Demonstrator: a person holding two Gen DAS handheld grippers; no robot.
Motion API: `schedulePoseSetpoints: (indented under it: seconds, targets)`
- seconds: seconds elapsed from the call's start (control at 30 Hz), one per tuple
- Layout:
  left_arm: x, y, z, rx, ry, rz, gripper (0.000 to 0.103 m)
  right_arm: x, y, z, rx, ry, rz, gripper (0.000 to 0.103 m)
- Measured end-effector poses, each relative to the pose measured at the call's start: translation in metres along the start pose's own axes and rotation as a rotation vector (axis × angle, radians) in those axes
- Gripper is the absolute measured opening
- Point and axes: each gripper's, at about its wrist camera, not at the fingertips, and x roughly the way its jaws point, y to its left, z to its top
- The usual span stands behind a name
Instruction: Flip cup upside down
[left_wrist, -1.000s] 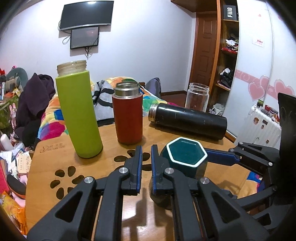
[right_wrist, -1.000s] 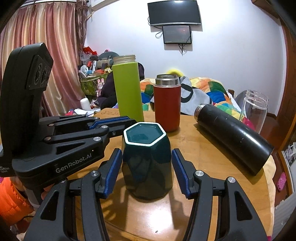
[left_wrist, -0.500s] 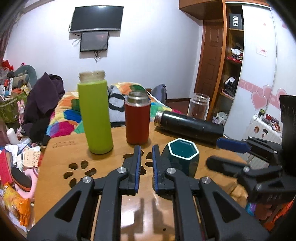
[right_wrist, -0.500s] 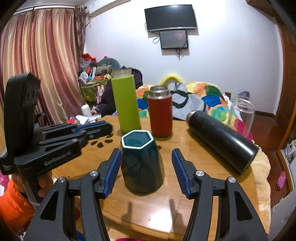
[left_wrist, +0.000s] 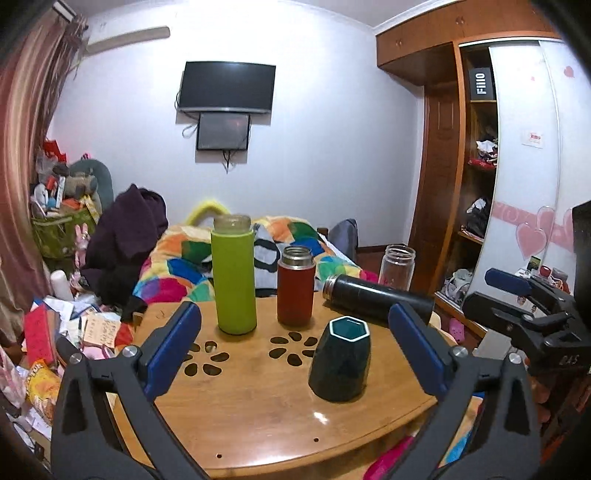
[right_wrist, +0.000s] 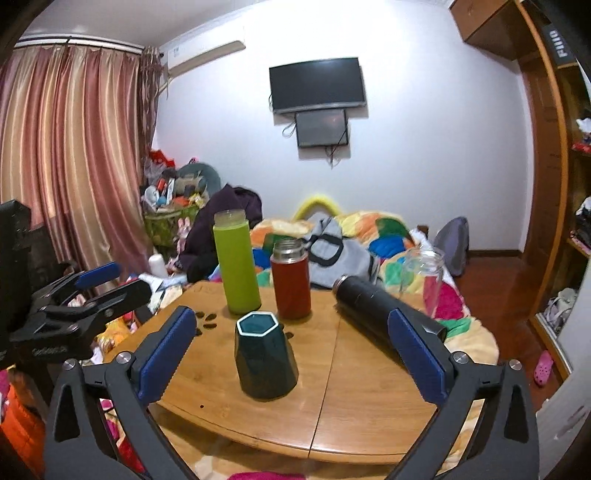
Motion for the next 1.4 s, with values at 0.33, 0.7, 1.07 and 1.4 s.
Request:
schedulePoseSetpoints:
  seconds: [0.33,0.7,1.07,1.4]
  targets:
    - [-0.027,-0.006,-0.009,-0.024,-0.035,0.043,0.103,-0.018,0.000,-0.002,0.008,-0.010,-0.040,0.103]
    - [-0.033,-0.005,-0.016,-0.031,-0.045,0.076,0.103,-0.022,-0.001,-0.003,0.009,-0.019,-0.049,0.103]
    - [-0.032,-0.008,-0.019,-0.023,-0.037,0.081,0.103,-0.021,-0.002,-0.006,0.017,-0.014,-0.052,0.103]
    - [-0.033,-0.008,-0.019,-0.024,-0.036,0.080,0.103,-0.020,-0.003,-0.007,0.022,-0.012,-0.052,0.103]
